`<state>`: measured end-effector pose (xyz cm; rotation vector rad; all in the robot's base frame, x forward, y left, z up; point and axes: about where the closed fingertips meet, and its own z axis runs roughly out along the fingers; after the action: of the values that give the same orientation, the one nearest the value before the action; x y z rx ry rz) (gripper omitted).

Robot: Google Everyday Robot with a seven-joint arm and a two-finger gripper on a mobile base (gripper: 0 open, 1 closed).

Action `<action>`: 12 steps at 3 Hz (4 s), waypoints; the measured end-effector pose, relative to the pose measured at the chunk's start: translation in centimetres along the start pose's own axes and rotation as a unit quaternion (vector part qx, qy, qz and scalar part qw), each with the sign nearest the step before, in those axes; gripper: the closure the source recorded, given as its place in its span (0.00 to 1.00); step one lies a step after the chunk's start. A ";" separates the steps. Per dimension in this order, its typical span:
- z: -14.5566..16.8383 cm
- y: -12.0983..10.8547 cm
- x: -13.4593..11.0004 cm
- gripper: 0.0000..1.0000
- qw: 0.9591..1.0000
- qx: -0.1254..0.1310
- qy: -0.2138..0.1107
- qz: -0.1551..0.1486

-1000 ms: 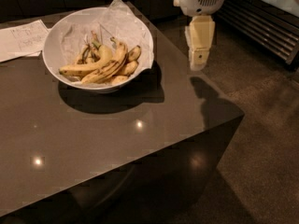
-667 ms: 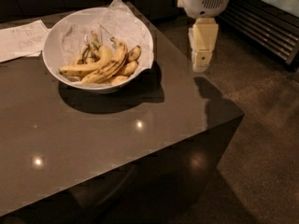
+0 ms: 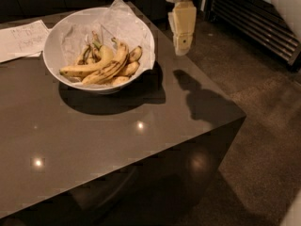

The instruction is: Pick banana from white bowl

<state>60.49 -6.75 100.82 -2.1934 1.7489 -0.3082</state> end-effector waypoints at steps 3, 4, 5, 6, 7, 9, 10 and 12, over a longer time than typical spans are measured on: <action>2.4 -4.7 -5.7 0.20 0.997 -0.008 -0.039 -0.069; 4.3 -4.8 -6.7 0.33 0.996 -0.027 -0.039 -0.075; 6.4 -4.6 -7.6 0.36 0.995 -0.047 -0.037 -0.081; 8.3 -4.0 -8.6 0.35 0.993 -0.067 -0.033 -0.096; 9.6 -3.7 -9.6 0.35 0.990 -0.083 -0.027 -0.112; 11.5 -4.0 -11.1 0.40 0.984 -0.099 -0.018 -0.146; 12.2 -4.0 -11.4 0.41 0.982 -0.105 -0.014 -0.154; 13.6 -3.6 -11.4 0.43 0.980 -0.119 -0.012 -0.159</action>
Offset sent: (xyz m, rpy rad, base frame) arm 0.0288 0.0648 0.0023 -0.0060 0.0763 0.1867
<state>66.10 6.63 89.89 -2.6399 1.4834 -0.1475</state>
